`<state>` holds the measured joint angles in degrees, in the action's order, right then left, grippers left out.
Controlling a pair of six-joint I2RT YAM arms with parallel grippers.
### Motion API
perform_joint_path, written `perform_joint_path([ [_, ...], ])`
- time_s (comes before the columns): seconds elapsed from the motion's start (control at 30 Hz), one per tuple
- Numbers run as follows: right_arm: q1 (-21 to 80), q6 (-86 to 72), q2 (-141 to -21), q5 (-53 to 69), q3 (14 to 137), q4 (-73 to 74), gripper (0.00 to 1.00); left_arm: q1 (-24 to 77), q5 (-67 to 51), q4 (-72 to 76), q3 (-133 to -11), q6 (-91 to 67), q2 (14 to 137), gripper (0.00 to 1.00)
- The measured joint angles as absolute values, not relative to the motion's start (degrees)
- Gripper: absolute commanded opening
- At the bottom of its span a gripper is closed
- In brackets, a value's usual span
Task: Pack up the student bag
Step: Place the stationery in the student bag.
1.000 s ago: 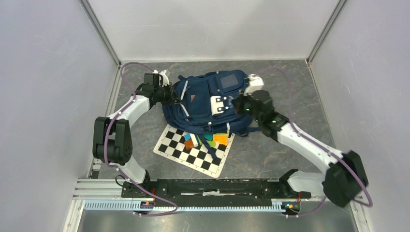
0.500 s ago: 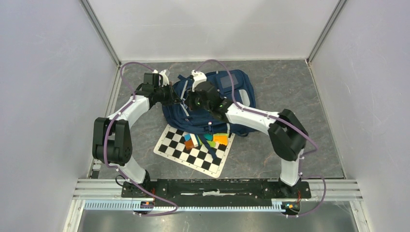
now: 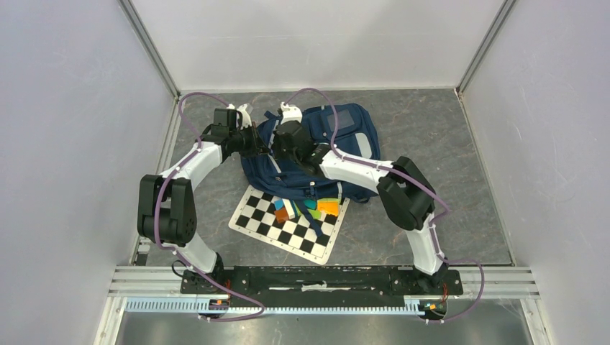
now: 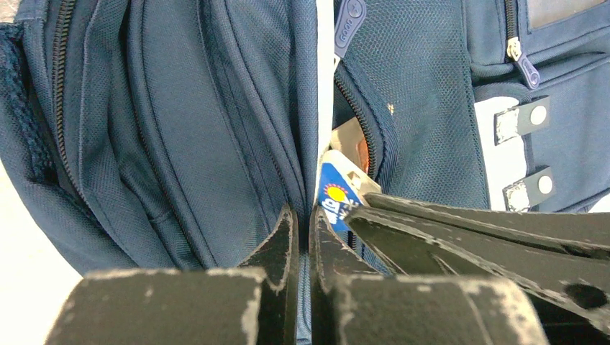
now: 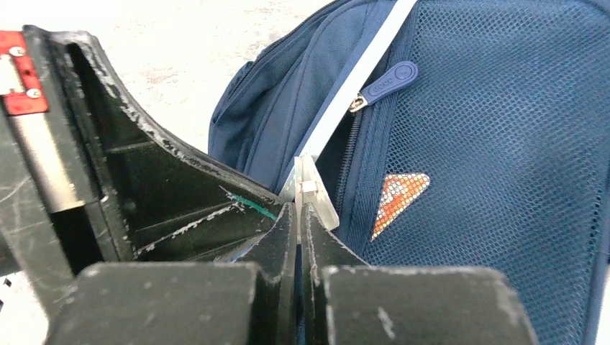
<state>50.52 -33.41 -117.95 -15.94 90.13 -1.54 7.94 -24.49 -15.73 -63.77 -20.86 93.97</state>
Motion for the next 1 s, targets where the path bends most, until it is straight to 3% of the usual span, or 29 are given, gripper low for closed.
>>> perform_joint_path([
  [0.7,46.72,-41.82,-125.34,-4.64,95.2,-4.84,0.0,7.33,-22.24,-17.52,-63.77,-20.78,93.95,0.02],
  [1.0,44.05,-47.77,-121.69,-0.27,85.1,-12.67,0.0,7.38,-22.81,-17.91,-63.77,-20.16,93.86,0.02],
])
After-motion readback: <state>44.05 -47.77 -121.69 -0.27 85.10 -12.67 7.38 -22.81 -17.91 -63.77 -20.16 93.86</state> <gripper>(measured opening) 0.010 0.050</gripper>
